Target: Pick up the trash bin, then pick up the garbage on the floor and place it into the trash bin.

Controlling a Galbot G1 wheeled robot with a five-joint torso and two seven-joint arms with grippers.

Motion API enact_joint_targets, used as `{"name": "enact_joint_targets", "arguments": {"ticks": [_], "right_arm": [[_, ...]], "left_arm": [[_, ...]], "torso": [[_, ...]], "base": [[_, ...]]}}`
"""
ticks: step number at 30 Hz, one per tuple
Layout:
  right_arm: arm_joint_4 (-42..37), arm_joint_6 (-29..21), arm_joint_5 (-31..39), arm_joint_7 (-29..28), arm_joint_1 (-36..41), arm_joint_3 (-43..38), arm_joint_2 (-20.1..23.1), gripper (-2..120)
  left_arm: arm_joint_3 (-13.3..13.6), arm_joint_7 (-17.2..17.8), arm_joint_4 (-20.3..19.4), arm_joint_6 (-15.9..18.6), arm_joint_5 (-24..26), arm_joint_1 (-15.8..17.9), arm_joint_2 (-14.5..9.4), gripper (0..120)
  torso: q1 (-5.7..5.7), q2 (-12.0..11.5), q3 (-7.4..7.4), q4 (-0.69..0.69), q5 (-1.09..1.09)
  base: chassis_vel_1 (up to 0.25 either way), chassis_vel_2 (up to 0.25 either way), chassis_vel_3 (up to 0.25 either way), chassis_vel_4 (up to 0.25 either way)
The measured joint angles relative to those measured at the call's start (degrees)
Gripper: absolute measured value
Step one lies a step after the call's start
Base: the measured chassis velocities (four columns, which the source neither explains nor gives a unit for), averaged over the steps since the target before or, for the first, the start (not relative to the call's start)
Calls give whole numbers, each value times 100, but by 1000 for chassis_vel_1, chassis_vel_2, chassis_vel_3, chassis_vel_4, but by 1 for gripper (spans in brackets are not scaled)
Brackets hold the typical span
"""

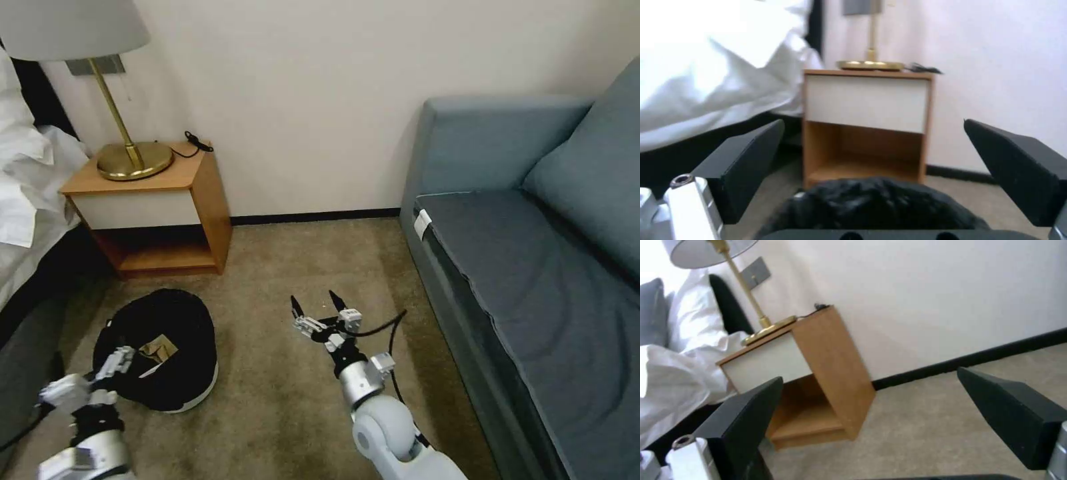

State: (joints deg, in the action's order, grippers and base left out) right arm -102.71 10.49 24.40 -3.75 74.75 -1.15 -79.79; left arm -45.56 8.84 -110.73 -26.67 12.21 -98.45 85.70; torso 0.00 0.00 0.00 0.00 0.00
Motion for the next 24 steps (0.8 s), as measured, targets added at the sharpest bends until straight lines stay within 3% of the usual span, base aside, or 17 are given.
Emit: {"name": "enact_joint_targets", "arguments": {"ticks": [5, 24], "right_arm": [[-193, 40, -19, -41, 220, -233, -187, 100], [-368, 55, -124, -54, 528, -653, -386, 100]], "left_arm": [[232, -65, 133, -2, -389, 84, -25, 100], [452, -223, 259, 52, -396, 132, -99, 100]], "torso": [[0, 0, 0, 0, 1], [0, 0, 0, 0, -2]], "base": [[0, 0, 0, 0], [0, 0, 0, 0]]}}
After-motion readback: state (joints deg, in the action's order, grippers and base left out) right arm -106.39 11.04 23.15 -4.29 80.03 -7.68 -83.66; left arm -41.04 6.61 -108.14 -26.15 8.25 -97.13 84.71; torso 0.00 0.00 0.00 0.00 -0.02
